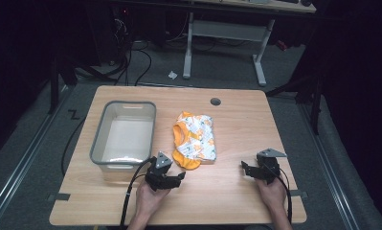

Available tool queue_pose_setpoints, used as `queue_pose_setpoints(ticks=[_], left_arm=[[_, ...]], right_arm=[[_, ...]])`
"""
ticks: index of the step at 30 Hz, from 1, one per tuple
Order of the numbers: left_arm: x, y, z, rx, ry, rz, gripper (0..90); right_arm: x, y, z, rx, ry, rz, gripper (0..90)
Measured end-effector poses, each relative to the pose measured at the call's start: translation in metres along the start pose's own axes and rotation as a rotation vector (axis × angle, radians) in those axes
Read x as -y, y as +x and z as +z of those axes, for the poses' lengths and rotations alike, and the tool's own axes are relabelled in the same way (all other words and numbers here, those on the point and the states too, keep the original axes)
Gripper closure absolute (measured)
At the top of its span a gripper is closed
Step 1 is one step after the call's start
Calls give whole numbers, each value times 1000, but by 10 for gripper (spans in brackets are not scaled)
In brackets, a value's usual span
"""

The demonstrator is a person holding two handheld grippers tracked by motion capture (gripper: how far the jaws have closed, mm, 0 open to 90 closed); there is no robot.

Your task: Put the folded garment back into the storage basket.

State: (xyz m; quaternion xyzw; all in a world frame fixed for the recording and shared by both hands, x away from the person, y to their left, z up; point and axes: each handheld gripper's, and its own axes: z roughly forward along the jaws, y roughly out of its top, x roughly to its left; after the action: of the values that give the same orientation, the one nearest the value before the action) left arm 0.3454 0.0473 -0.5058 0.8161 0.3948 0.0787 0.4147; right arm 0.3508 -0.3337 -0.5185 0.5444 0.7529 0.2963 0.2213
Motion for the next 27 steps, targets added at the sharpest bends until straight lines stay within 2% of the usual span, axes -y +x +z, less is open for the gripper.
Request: queue_pose_setpoints(ticks=[5, 9, 13, 15, 20, 23, 27], left_arm=[[-13, -6, 5, -9, 18, 37, 310], [-24, -7, 9, -20, 25, 40, 288], [-32, -5, 12, -29, 31, 25, 273], [-38, -2, 16, -35, 46, 15, 202], [-47, -1, 23, -56, 69, 28, 185], [-56, 3, 28, -73, 62, 8, 177], [-63, 7, 33, -66, 58, -13, 182]], right_arm=[[0, 0, 0, -1, 0, -3, 268], [0, 0, 0, -2, 0, -3, 267], [0, 0, 0, -3, 1, -4, 267], [0, 0, 0, -4, 0, -4, 268], [0, 0, 0, -5, 0, -4, 269], [0, 0, 0, -5, 0, -4, 269], [0, 0, 0, -5, 0, -3, 269]])
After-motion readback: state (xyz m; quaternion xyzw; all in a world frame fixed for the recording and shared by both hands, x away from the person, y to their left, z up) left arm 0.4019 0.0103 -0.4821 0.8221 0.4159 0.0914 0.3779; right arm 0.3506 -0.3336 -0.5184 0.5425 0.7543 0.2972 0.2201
